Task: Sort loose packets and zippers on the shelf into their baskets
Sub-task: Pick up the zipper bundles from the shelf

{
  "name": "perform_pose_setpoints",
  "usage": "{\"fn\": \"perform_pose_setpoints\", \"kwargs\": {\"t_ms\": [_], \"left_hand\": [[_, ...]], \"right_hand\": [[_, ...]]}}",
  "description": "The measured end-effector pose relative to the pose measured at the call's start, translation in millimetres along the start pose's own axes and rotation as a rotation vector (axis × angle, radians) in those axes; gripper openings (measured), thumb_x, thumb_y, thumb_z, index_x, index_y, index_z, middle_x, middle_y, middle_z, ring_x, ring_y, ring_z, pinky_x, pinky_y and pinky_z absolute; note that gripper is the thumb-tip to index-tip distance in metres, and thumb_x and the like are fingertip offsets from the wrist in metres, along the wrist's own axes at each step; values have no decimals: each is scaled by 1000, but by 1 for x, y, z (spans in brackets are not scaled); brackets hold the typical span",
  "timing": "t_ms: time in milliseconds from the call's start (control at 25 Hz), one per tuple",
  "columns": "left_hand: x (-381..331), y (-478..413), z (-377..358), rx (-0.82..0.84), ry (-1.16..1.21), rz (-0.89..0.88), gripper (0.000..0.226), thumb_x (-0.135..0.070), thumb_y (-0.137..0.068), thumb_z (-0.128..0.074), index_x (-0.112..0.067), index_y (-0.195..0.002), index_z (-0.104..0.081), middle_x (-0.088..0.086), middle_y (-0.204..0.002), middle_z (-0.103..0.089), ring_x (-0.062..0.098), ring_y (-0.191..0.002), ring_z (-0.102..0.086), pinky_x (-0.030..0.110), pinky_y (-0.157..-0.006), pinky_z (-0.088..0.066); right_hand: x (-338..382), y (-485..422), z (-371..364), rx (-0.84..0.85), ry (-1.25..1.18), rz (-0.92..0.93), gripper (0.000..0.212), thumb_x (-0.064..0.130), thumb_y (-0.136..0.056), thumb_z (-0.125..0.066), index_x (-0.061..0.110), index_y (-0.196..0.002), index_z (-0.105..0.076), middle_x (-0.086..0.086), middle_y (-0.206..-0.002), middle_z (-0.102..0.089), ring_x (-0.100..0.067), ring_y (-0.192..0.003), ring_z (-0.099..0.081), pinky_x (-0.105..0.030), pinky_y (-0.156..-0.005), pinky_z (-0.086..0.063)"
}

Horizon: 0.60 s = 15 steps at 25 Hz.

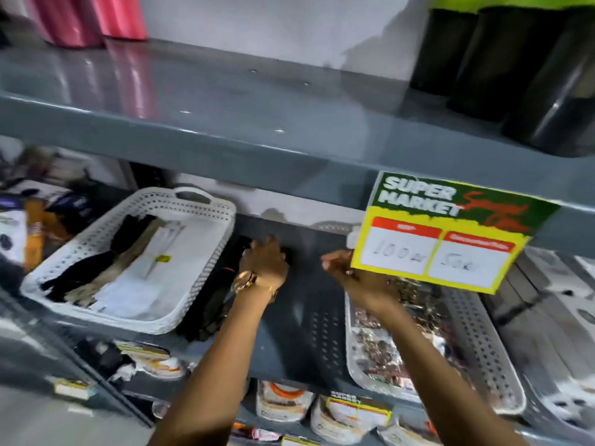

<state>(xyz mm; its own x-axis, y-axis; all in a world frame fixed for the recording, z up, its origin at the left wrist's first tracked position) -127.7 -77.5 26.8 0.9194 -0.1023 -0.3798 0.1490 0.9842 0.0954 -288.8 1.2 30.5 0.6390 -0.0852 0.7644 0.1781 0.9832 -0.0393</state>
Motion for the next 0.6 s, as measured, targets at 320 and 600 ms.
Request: {"fn": "perform_pose_setpoints", "kwargs": {"t_ms": [320, 600], "left_hand": [[70, 18, -32, -29, -195, 91, 39, -10, -86, -33, -14, -111, -63, 23, -108, -64, 39, -97, -64, 42, -83, -52], [82, -4, -39, -45, -226, -98, 17, -19, -55, -53, -16, -48, -68, 6, -43, -59, 22, -34, -58, 21, -32, -43]], "right_hand": [[42, -25, -102, 103, 410, -195, 54, 60, -90, -29, 16, -105, -57, -15, -116, -64, -35, -111, -58, -41, -92, -45], [46, -26, -137, 133, 568, -379, 60, 61, -86, -41, 12, -118, -53, -10, -124, -60, -29, -114, -58, -35, -90, -47]]}}
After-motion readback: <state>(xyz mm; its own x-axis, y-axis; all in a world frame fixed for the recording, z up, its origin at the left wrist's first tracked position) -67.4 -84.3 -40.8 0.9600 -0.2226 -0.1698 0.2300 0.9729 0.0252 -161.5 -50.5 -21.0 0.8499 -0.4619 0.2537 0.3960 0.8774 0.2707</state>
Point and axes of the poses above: each hand's wrist, its own y-axis away from the middle knuckle, its own z-axis out of the back of the hand, x = y × z, the point moved 1 cm from there along -y, towards the middle knuckle
